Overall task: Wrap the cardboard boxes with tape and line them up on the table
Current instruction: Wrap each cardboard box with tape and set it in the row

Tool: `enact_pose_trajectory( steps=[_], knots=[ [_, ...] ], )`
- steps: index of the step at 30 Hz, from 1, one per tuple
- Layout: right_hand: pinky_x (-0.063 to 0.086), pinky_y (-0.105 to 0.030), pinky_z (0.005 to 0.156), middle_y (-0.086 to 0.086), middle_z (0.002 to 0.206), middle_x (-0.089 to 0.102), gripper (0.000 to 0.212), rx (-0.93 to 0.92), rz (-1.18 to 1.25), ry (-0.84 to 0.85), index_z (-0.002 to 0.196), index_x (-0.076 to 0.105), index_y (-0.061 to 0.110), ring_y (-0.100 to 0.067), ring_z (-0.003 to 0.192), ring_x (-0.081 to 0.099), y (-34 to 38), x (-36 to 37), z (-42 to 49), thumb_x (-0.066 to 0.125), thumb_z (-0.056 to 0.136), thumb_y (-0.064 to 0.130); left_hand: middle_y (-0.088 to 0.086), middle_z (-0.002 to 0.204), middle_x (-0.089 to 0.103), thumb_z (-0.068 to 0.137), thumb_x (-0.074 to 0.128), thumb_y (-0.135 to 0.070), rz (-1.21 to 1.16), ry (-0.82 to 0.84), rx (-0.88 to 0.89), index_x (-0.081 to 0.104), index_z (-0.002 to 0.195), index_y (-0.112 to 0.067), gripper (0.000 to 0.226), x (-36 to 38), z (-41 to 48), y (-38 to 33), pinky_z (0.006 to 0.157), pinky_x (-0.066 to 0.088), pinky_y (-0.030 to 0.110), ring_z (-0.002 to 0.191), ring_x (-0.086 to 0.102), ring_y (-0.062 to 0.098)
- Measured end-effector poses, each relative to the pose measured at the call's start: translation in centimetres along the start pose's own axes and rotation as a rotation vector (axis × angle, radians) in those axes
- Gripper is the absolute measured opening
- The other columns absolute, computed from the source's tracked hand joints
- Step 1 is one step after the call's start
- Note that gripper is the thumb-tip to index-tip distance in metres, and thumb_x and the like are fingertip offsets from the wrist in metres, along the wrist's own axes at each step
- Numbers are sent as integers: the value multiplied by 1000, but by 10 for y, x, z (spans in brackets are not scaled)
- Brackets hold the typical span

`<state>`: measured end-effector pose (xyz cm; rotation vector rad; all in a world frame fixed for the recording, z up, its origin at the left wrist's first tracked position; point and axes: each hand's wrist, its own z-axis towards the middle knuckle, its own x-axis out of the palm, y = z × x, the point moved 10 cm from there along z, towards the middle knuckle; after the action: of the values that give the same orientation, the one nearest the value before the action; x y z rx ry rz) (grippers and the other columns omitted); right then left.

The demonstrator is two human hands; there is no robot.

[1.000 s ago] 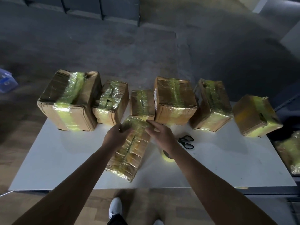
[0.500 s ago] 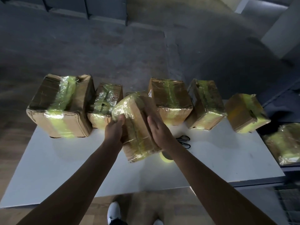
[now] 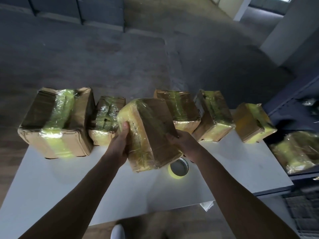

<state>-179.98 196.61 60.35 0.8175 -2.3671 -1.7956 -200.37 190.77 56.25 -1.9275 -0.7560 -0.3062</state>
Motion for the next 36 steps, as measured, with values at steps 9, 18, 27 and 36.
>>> enact_pose_trajectory(
  steps=[9,18,27,36],
  knots=[
    [44,-43,103,-6,124,66,54,186,46,125,136,52,23,-22,115,61,-18,15,-9,65,88,44,2,122,68,78,50,-74,-48,90,-11,60,119,-26,64,3,6,-6,98,48,44,118,61,21],
    [57,-37,85,-3,99,75,90,155,43,2,112,67,11,-19,97,70,-3,8,-11,50,67,87,8,128,64,85,47,-71,-69,239,-33,51,136,-26,69,26,-1,-15,76,58,38,114,64,24],
    [60,-40,71,-6,89,76,92,169,208,-160,97,70,11,-23,85,73,-3,-25,1,56,52,89,8,128,64,94,47,-52,45,332,124,49,138,-23,53,70,-5,-30,77,57,42,115,63,28],
    [41,-19,92,-13,140,47,38,-17,140,-183,139,44,9,-30,132,43,13,-97,27,43,103,23,-4,60,60,90,63,-29,216,281,221,71,84,-17,16,142,-2,-33,39,42,21,44,56,11]
  ],
)
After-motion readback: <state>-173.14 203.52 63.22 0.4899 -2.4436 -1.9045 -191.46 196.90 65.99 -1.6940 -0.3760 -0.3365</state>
